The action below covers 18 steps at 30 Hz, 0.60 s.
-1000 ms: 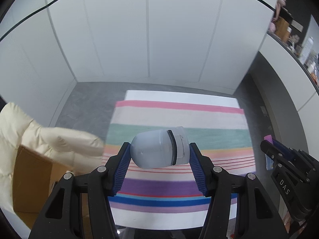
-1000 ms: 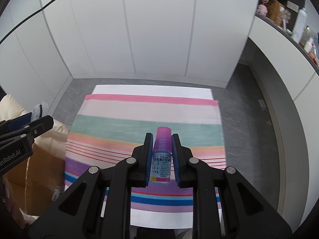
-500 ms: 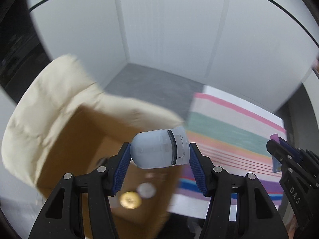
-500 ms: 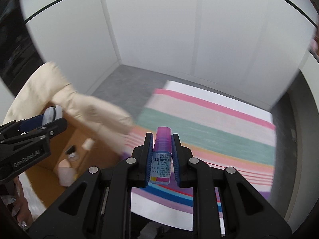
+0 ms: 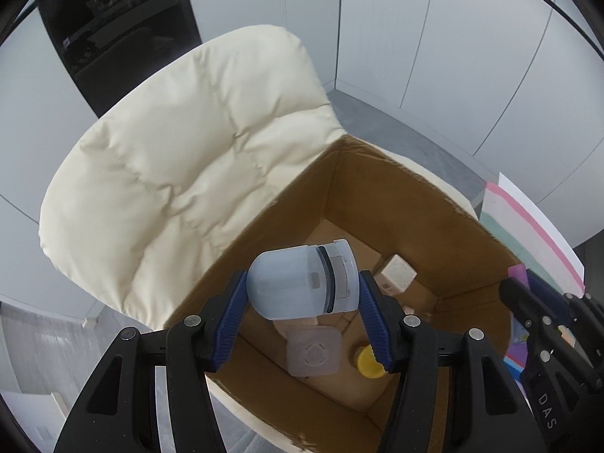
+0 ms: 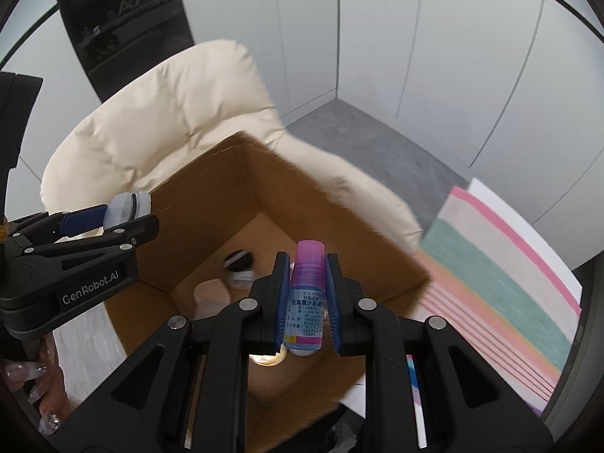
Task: Organize objects
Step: 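Open the left tool over the box while the right tool releases the bottle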
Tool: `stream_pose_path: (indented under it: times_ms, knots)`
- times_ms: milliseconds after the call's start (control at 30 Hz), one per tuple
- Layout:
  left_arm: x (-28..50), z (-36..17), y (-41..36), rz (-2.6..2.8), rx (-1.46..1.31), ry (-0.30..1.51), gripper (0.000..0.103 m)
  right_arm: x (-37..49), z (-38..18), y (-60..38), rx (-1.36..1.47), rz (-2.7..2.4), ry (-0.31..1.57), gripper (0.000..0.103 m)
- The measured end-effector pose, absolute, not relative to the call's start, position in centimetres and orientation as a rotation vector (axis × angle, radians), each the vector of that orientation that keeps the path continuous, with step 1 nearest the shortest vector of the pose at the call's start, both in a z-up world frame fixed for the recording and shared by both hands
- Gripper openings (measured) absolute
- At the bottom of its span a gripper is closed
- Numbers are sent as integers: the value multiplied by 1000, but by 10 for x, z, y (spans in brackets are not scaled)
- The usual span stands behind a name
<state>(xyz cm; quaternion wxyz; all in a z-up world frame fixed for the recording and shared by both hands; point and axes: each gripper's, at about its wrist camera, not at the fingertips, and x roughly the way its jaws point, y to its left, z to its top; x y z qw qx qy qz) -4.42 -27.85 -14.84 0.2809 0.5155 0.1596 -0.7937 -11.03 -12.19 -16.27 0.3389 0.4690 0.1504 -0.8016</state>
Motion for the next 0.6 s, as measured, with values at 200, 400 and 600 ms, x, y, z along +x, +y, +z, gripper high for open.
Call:
stream_pose_path:
  times_ms: [200, 400, 600]
  knots:
    - [-43, -162, -290, -2159, 1410, 470, 90, -108, -162, -124, 1170, -2105, 346, 93]
    - [-45, -168, -287, -2193, 1453, 480, 93, -122, -167, -120, 1250, -2139, 345, 96]
    - [-45, -155, -276, -2184, 1467, 339, 93, -127, -171, -109, 1344, -2169, 315, 96]
